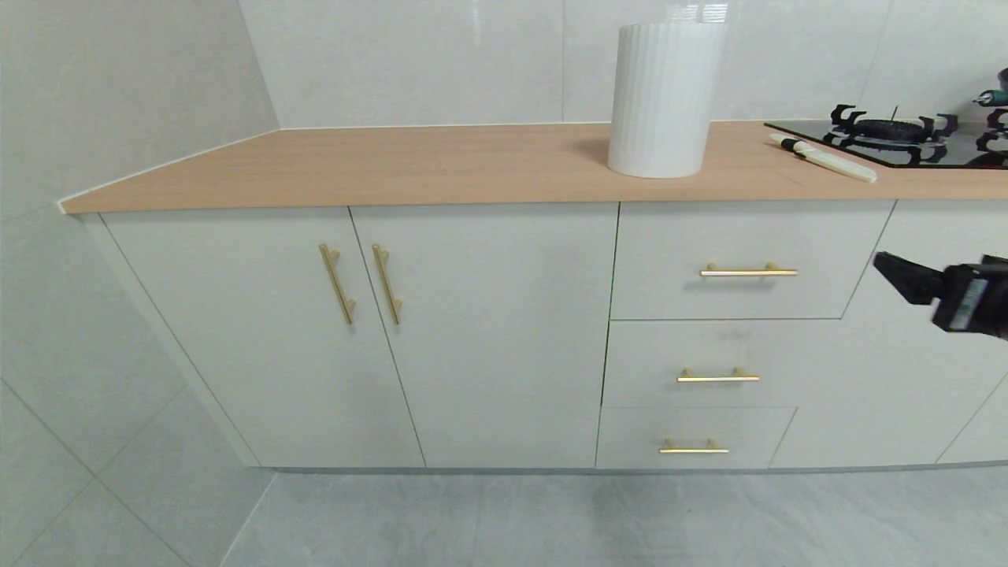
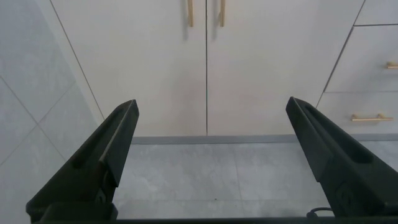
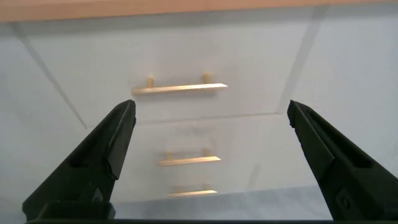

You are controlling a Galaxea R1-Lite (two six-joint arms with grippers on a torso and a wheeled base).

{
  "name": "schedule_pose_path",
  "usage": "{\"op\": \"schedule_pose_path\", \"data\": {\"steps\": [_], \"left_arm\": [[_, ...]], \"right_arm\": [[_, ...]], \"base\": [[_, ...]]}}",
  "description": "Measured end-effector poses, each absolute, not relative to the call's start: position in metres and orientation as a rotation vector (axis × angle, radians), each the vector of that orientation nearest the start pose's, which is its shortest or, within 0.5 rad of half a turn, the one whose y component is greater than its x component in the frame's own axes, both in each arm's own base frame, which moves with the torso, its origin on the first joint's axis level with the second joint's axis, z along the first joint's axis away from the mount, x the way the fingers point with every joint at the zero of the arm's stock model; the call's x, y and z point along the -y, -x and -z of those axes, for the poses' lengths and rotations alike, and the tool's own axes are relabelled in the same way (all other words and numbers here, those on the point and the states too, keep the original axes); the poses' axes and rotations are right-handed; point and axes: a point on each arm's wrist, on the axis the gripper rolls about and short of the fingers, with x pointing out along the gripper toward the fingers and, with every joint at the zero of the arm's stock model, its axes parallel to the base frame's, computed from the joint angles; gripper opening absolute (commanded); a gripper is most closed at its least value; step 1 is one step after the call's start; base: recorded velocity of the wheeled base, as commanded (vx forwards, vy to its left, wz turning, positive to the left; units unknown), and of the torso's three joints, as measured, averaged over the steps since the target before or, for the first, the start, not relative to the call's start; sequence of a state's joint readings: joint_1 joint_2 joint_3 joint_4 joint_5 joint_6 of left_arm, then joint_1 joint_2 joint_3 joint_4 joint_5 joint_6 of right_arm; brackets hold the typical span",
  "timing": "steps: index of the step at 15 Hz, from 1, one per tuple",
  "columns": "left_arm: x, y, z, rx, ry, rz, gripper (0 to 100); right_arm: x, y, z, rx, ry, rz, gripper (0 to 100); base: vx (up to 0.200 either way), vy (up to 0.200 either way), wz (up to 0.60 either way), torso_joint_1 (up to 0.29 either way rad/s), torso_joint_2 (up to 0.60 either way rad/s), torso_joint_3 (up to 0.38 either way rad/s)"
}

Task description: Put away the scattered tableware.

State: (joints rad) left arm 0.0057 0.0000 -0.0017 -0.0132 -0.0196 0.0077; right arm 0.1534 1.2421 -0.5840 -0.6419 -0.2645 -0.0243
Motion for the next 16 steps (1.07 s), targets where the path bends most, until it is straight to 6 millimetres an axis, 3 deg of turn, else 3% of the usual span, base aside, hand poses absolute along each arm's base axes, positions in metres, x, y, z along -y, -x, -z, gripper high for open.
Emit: {"op": "schedule_pose_path", "data": {"steps": [5,9,12,16], "left_arm": [[0.001,0.023,-0.077,0.015,-0.008,0.014,100],[0.001,0.023,-0.077,0.015,-0.008,0.014,100],[0.001,0.023,-0.077,0.015,-0.008,0.014,100],[0.001,0.023,-0.077,0.015,-0.008,0.014,100]], "right_arm": [[-0.002,-0.065,-0.196,-0.142,0.165,0.215,100],[0.011,0.007,-0.156,-0.220,0.213,0.297,100],[0.014,0.033,-0.127,-0.270,0.225,0.369,100],[0.014,0.036,-0.102,-0.263,0.150,0.415,100]], "base": [[0.000,0.000,0.00,0.000,0.00,0.000],[0.000,0.000,0.00,0.000,0.00,0.000],[0.000,0.000,0.00,0.000,0.00,0.000],[0.000,0.000,0.00,0.000,0.00,0.000]]}}
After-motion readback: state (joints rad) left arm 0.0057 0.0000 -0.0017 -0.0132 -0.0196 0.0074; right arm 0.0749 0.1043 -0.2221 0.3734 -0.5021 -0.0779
